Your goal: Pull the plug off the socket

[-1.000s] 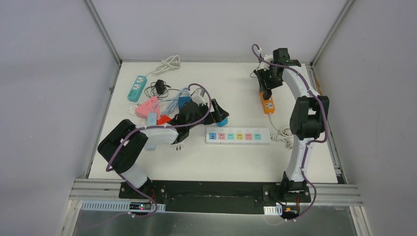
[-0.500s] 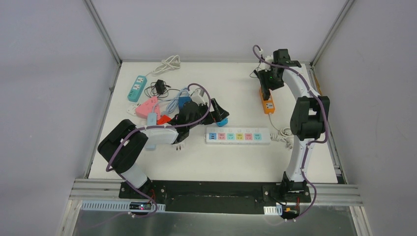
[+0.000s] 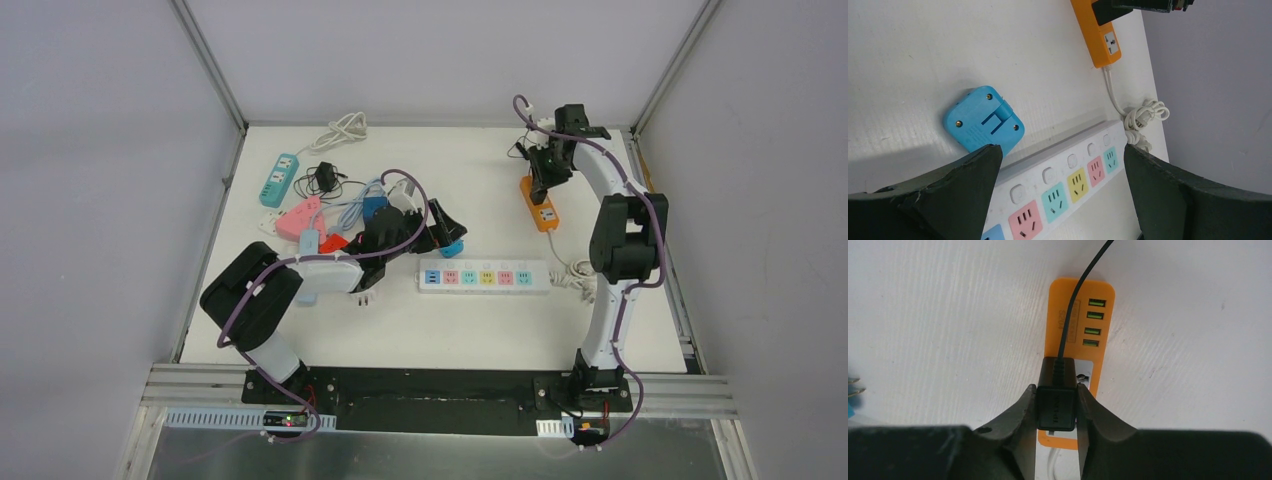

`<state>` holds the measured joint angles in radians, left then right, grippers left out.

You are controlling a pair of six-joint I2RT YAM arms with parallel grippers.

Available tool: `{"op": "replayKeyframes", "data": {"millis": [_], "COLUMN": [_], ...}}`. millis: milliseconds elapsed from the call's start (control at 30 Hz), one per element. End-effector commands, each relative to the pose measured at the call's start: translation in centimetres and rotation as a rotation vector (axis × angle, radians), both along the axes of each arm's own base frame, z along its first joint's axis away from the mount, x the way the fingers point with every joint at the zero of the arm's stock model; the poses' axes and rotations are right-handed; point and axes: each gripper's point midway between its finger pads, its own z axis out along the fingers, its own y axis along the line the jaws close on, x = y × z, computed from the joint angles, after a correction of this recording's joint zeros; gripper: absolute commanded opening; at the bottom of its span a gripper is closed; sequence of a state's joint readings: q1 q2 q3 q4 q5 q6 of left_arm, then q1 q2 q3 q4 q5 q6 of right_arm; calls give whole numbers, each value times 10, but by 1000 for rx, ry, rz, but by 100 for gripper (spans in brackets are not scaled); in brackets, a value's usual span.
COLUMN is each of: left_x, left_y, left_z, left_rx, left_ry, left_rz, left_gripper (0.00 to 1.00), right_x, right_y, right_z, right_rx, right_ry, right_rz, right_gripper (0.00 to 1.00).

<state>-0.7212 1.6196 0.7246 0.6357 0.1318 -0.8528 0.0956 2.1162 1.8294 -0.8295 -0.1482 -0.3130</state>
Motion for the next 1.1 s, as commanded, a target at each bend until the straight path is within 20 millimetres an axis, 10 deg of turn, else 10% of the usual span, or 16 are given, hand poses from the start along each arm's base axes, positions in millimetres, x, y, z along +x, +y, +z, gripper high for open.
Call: {"op": "replayKeyframes", "data": {"millis": [0, 667, 1067], "left_x": [6, 10, 35], "left_y": [-11, 0, -21], "left_z": [24, 19, 9], "left_rx": [-81, -66, -88], "left_ry": [-47, -43, -16], "left_rz": [-4, 58, 16], "left_gripper": [96, 88, 29], "right_x": [-20, -93, -99], "right_y": [25, 126, 132], "right_z": [22, 40, 46], "right_rx": [95, 292, 304], "right_ry": [-18, -48, -63], "right_rz": [108, 501, 512], "right_gripper": [0, 0, 0]}}
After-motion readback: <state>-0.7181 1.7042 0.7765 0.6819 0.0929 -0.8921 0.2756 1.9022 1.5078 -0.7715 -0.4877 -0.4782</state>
